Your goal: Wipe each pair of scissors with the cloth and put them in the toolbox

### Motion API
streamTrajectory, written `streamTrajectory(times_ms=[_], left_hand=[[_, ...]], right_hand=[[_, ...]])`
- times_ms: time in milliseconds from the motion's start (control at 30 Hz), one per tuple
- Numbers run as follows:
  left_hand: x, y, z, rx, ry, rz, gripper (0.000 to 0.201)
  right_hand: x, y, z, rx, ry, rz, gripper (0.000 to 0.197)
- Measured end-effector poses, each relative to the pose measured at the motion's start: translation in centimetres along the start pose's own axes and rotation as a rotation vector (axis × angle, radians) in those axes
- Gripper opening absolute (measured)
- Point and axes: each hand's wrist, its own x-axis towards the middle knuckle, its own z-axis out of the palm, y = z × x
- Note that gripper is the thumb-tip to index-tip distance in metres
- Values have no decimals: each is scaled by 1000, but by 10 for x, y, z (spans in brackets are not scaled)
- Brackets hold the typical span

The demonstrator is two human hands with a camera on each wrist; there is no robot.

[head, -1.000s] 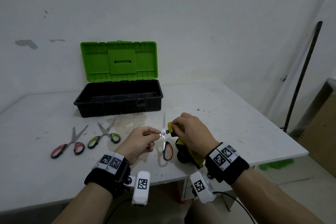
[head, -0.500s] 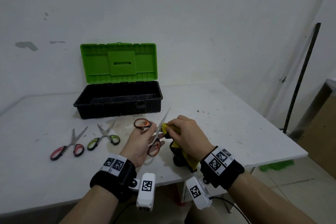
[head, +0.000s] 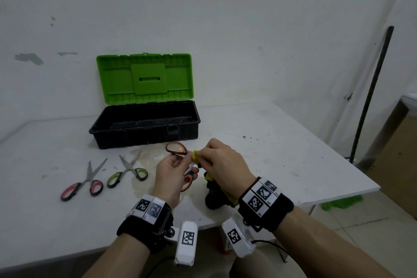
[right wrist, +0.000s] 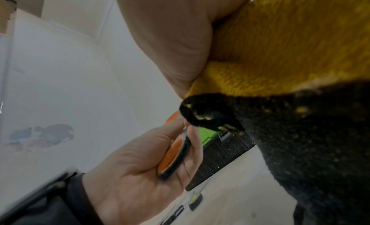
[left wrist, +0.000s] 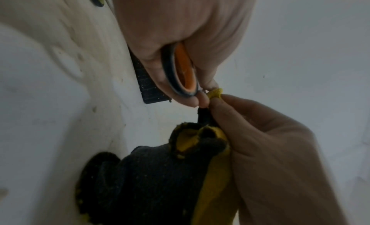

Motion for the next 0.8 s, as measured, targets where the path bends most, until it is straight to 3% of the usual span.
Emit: streamTrajectory(times_ms=[167,367,433,600,800], left_hand=[[0,0,-1,33,36,13,17],[2,0,-1,38,67,4,16],[3,0,0,2,72,-15,15],[3,-1,3,0,42,-16,17],[-1,-2,2,89,34,10,16]], right_hand=[[3,3,1,11,13,57,29],[19,28,-15,67,124,268,24],[16,27,-18,114,162,224,21],[0,4,-3,85,0,36,23],[9,17,-2,-2,45,208,30]])
